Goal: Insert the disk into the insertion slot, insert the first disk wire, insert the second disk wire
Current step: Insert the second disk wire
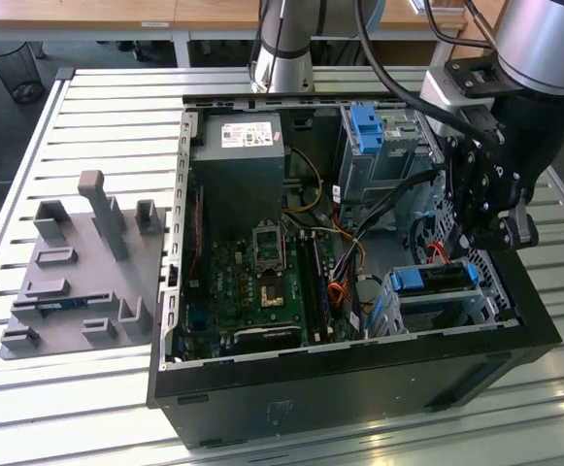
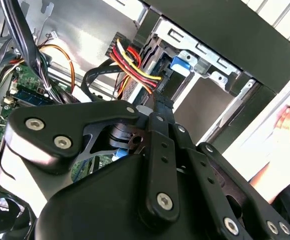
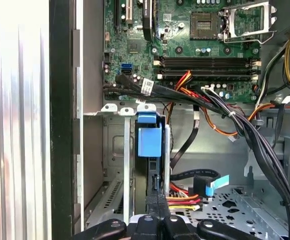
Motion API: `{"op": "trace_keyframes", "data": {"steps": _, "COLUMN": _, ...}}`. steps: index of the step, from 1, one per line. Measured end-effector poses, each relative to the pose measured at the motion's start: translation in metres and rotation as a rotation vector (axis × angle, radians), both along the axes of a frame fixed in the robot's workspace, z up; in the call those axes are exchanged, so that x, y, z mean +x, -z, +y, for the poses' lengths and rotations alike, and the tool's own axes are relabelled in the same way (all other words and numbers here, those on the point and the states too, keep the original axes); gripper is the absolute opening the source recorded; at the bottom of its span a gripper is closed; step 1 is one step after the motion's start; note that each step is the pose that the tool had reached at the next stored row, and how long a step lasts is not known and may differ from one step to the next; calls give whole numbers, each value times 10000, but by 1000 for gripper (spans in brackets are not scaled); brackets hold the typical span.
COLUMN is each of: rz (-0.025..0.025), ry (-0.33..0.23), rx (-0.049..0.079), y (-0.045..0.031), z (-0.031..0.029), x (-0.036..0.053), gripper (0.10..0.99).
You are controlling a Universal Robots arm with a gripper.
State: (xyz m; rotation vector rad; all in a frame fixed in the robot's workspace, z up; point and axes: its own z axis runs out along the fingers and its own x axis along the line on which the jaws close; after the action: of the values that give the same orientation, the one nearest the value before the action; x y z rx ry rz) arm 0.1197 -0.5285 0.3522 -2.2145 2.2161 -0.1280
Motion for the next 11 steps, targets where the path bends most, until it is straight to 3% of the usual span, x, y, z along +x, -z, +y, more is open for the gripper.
{"op": "trace_keyframes", "data": {"steps": 4, "rz": 0, "ry": 0, "rx": 50, "y": -24, "z": 0, "x": -68, "gripper": 106}}
{"op": "trace_keyframes", "data": {"steps": 8, "rz": -1, "ry": 0, "rx": 78, "y": -109, "z": 3, "x": -68, "gripper": 106}}
{"op": "trace_keyframes", "data": {"steps": 11, "rz": -1, "ry": 1, "rx": 89, "y": -125, "z": 2, "x": -71, "gripper": 106}}
